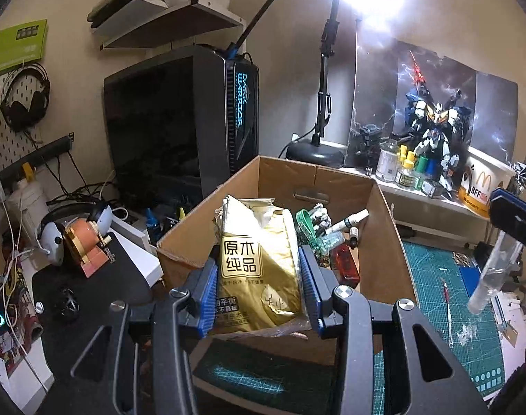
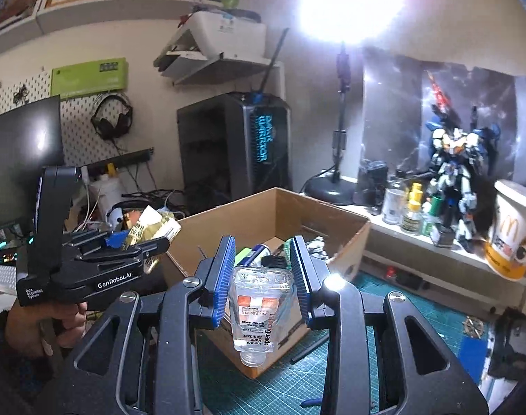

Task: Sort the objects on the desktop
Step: 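Lower both tools with the packet and bottle down into the box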

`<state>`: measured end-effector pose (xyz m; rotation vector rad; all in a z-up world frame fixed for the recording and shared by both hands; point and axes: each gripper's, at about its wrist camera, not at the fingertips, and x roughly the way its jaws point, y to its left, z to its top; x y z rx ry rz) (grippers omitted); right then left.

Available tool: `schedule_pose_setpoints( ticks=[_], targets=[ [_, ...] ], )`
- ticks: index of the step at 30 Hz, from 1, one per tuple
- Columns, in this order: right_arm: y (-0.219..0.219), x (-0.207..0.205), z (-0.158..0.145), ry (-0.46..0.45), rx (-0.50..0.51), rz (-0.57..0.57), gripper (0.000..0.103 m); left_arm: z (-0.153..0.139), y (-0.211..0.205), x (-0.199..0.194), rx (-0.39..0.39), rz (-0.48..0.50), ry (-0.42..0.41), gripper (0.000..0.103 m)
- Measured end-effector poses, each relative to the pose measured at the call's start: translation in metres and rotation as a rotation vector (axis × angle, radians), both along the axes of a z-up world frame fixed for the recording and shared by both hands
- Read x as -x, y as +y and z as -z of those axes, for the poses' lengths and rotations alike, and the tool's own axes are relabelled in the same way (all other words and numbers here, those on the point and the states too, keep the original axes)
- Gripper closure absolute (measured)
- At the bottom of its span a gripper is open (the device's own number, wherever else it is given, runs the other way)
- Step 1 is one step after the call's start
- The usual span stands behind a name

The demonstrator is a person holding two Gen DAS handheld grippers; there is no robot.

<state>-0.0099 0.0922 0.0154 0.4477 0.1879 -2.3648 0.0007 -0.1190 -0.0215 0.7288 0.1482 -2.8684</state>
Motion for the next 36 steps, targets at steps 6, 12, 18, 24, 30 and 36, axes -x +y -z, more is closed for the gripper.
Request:
schedule_pose_setpoints(
  ticks=[6, 12, 18, 24, 30, 36],
  targets=[
    [-0.013, 0.009, -0.007, 0.000, 0.004, -0.046, 0.072, -0.015, 0.002, 0.002, 0.011, 0.011, 0.018, 0.061],
    [-0.021, 0.007, -0.018, 0.027, -0.005, -0.061, 0.072, -0.028, 0.005, 0.005, 0.024, 0.020, 0.031, 0.061],
    [-0.026, 0.007, -0.030, 0.051, -0.022, -0.064, 0.072, -0.043, 0.007, 0.008, 0.048, 0.022, 0.051, 0.061],
    [-0.029, 0.012, -0.038, 0.044, -0.009, -0.088, 0.072, -0.057, 0.006, 0.014, 0.059, 0.015, 0.077, 0.061],
    [-0.033, 0.022, -0.044, 0.028, -0.005, -0.109, 0.072, -0.072, 0.009, 0.022, 0.079, 0.021, 0.094, 0.061],
    [-0.039, 0.029, -0.052, 0.035, -0.012, -0.127, 0.072, -0.084, 0.015, 0.031, 0.101, 0.034, 0.111, 0.061]
  ],
)
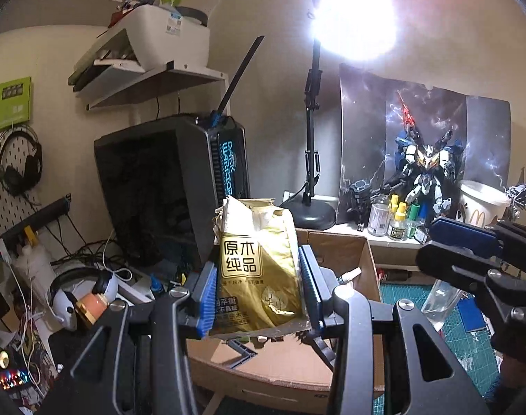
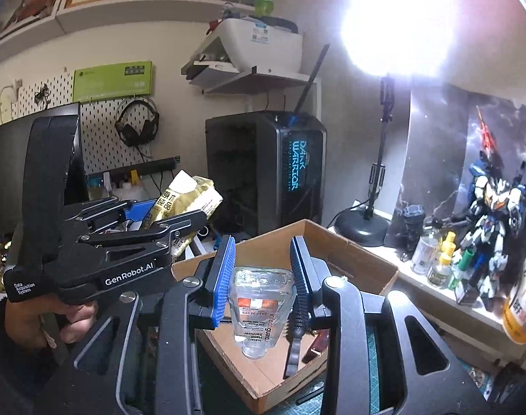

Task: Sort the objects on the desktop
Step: 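Lower both tools with the packet and bottle down into the box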

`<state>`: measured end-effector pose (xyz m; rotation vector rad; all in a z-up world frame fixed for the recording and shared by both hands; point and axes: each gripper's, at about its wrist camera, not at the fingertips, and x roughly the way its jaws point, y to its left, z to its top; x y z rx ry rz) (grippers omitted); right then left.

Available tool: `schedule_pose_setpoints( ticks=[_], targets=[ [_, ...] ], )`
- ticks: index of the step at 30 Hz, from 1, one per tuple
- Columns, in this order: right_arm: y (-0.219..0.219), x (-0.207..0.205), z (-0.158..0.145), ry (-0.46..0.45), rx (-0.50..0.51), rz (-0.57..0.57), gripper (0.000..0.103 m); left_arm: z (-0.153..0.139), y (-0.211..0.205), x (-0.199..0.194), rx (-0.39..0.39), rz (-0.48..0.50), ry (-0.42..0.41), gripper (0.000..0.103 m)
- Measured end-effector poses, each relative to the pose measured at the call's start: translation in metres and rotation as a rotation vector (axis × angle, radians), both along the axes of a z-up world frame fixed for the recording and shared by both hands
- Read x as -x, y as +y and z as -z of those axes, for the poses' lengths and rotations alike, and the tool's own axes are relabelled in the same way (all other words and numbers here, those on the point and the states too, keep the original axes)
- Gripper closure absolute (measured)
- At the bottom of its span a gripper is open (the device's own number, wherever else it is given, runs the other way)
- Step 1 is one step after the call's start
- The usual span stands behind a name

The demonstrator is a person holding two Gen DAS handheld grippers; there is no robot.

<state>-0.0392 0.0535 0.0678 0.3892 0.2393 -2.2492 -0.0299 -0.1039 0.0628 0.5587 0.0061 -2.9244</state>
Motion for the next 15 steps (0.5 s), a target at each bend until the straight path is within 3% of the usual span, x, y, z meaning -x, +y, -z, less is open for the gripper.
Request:
schedule_pose_setpoints(
  ticks=[15],
  targets=[
    [-0.022, 0.035, -0.007, -0.009, -0.045, -0.001, 0.072, -0.005, -0.006, 0.040, 0.039, -0.001, -0.035, 0.061]
  ],
)
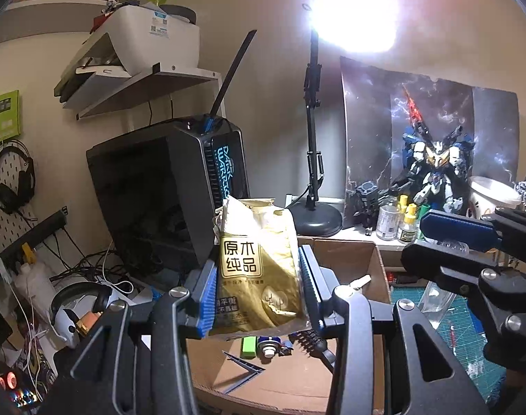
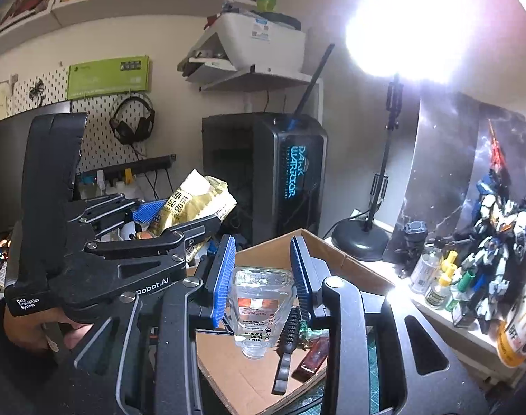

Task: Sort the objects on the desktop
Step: 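Lower both tools with the packet and bottle down into the box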

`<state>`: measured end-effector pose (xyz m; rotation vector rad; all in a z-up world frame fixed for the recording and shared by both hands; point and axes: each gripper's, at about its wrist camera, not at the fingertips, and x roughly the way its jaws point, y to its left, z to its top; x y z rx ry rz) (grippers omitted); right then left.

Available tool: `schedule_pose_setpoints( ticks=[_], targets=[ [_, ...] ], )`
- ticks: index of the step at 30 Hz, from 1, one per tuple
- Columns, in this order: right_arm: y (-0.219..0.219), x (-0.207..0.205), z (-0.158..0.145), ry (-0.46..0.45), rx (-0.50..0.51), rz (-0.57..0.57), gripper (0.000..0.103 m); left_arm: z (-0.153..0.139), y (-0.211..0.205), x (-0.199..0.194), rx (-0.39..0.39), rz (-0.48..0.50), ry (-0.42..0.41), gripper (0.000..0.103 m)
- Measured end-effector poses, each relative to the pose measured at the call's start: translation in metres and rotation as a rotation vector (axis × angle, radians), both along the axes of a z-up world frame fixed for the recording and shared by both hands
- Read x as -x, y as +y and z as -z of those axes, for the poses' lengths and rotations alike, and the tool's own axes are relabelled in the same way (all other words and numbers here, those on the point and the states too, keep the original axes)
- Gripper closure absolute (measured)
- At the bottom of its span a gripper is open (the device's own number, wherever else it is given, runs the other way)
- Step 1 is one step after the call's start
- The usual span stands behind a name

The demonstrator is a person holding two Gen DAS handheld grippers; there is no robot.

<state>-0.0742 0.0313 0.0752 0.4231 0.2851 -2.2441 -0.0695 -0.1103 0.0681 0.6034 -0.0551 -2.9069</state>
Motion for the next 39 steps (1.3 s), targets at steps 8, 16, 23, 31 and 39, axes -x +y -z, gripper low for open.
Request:
schedule_pose_setpoints(
  ticks=[8, 16, 23, 31, 39],
  targets=[
    [-0.012, 0.038, 0.016, -0.055, -0.046, 0.028, 0.072, 0.016, -0.008, 0.033, -0.004, 0.011, -0.073, 0.061],
    [-0.022, 0.076, 0.031, -0.093, -0.086, 0.073, 0.072, 0.031, -0.010, 0.065, -0.013, 0.037, -0.136, 0.061],
    [-0.026, 0.100, 0.047, -0.134, -0.116, 0.094, 0.072, 0.041, -0.012, 0.088, -0.010, 0.039, -0.178, 0.061],
    [-0.027, 0.125, 0.064, -0.171, -0.143, 0.133, 0.072, 0.056, -0.013, 0.112, -0.004, 0.039, -0.227, 0.061],
    [-0.034, 0.147, 0.079, -0.208, -0.161, 0.132, 0.072, 0.071, -0.014, 0.138, 0.002, 0.041, -0.276, 0.061]
  ],
)
